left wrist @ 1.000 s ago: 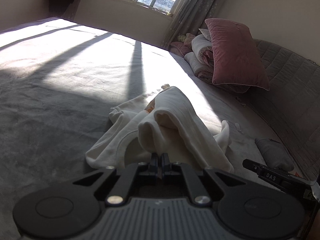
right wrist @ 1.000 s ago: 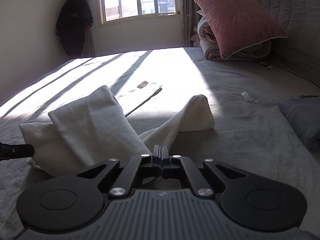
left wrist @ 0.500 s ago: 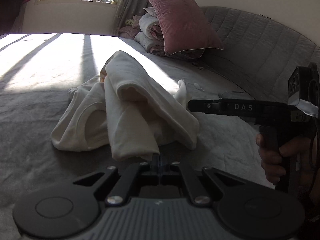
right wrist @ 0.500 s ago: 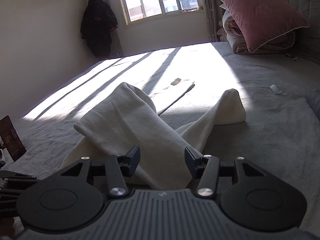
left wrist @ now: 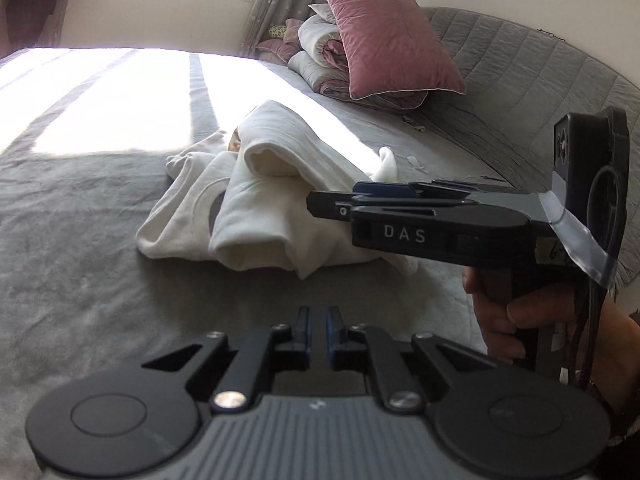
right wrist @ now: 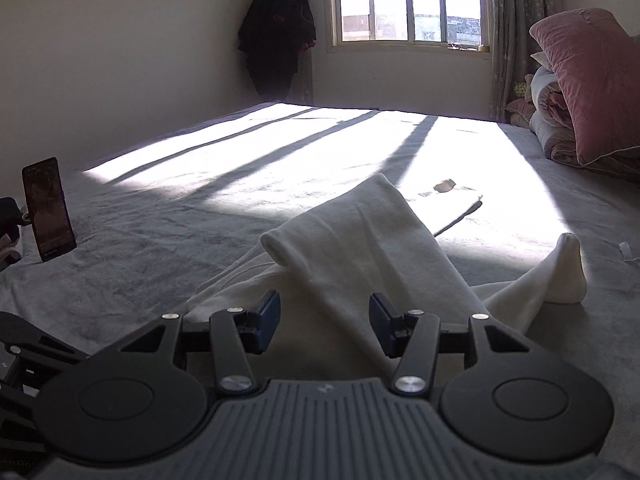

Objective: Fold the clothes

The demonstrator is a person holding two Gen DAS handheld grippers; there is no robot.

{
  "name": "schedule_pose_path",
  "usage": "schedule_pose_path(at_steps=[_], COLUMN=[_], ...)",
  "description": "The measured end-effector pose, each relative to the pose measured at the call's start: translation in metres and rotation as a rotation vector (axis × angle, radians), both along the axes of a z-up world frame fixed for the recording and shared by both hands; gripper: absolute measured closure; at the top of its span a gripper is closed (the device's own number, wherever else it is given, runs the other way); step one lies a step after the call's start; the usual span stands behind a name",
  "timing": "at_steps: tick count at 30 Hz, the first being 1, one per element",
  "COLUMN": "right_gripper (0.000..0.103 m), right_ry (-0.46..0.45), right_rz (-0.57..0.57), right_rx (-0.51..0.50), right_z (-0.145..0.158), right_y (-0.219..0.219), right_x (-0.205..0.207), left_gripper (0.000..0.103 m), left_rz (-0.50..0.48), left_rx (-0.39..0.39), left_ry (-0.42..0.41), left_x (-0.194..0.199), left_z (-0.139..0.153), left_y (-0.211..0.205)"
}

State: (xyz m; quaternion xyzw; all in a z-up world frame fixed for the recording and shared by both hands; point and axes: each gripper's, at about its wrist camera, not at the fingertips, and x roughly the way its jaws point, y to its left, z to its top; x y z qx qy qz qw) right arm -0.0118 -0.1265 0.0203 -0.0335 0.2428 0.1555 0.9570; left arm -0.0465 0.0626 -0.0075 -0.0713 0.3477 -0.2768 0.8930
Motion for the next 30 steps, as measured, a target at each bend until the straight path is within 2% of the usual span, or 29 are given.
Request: schedule_pose_path(at_steps=[1, 2, 3, 4, 5, 7, 12, 16, 24, 30], right_gripper=[0.049, 0.051, 0.068, 0.097, 0.099, 0.099, 0.099, 0.099, 0.099, 0.099], right_ry=[-0.009, -0.012, 0.000, 0.012, 0.027, 0.048, 0.009, -0.003, 0.007, 0.049], right_rz=[-0.013, -0.029, -0.040, -0.051, -0.062, -0.074, -0.089, -0.135, -0.221, -0.277], right_rx=[-0.035, -0.068, -0.085, -0.102, -0.108, -0.057, -0.025, -0.009, -0.137, -0.200], right_z=[-0.004, -0.007, -0.010, -0.012, -0.014, -0.010, 0.004, 0.015, 0.026, 0.024], right_y=[0.002, 0.003, 0.002, 0.001, -0.001, -0.009, -0.022, -0.039, -0.069, -0.096], right_x=[0.001, 0.002, 0.004, 0.006, 0.007, 0.005, -0.014, -0.040, -0.073, -0.093], left_gripper=[0.078, 0.064, 0.060, 0.056, 0.051, 0.045, 0.043, 0.040, 0.030, 0.029], left_rz=[0.014, 0.032, 0.045, 0.057, 0.070, 0.105, 0.177, 0.190, 0.183, 0.201], left_rx=[-0.009, -0.019, -0.031, -0.044, -0.057, -0.088, -0.155, -0.194, -0.230, -0.240], left_ry=[0.007, 0.012, 0.014, 0.020, 0.025, 0.044, 0.111, 0.134, 0.141, 0.161], left_x=[0.000, 0.001, 0.003, 0.004, 0.006, 0.011, 0.023, 0.027, 0.030, 0.030], left_z=[0.000, 0.002, 0.003, 0.004, 0.005, 0.005, 0.005, 0.006, 0.013, 0.009], left_y=[0.003, 0.005, 0.008, 0.010, 0.013, 0.019, 0.030, 0.030, 0.020, 0.013])
